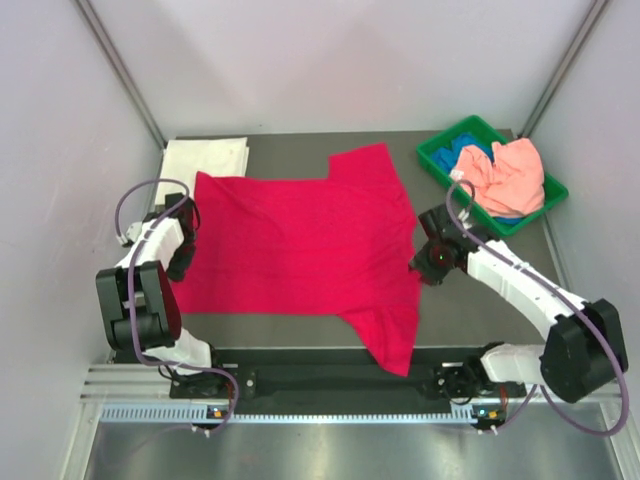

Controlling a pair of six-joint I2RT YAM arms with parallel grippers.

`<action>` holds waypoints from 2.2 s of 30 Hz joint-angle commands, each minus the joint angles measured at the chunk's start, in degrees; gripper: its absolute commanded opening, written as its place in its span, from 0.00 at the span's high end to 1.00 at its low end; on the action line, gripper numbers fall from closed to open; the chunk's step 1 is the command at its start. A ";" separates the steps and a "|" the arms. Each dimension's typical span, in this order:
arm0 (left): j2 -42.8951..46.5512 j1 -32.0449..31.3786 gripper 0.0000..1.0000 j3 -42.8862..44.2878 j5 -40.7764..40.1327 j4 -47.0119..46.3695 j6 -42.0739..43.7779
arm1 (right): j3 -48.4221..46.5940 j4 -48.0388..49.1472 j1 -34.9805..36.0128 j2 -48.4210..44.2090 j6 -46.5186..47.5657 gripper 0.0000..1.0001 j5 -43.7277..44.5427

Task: Fold and stack the t-shirts
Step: Flatten the tshirt out, then fold the tshirt

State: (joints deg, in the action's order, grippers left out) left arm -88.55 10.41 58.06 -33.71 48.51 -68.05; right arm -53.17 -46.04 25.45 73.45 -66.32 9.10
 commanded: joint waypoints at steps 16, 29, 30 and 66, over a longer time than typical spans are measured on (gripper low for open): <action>-2.76 0.31 0.47 1.70 1.55 3.78 -0.24 | 23.29 -9.94 39.29 -17.04 -41.77 0.62 -9.90; -3.38 0.31 0.47 2.67 0.84 5.01 -0.68 | 25.91 -4.52 48.73 -13.07 -49.95 0.60 -6.74; -3.29 0.31 0.47 2.58 0.93 5.01 -0.94 | 27.23 -3.36 48.81 -13.16 -50.30 0.61 -6.21; 5.94 6.02 0.47 -2.25 6.12 10.29 -7.36 | -3.16 -25.67 48.29 -4.10 -34.67 1.00 34.30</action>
State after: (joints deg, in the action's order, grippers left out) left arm -82.89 15.25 56.75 -27.22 56.62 -74.04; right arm -51.44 -66.22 73.73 69.41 -105.43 33.61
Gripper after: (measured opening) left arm 0.532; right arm 0.006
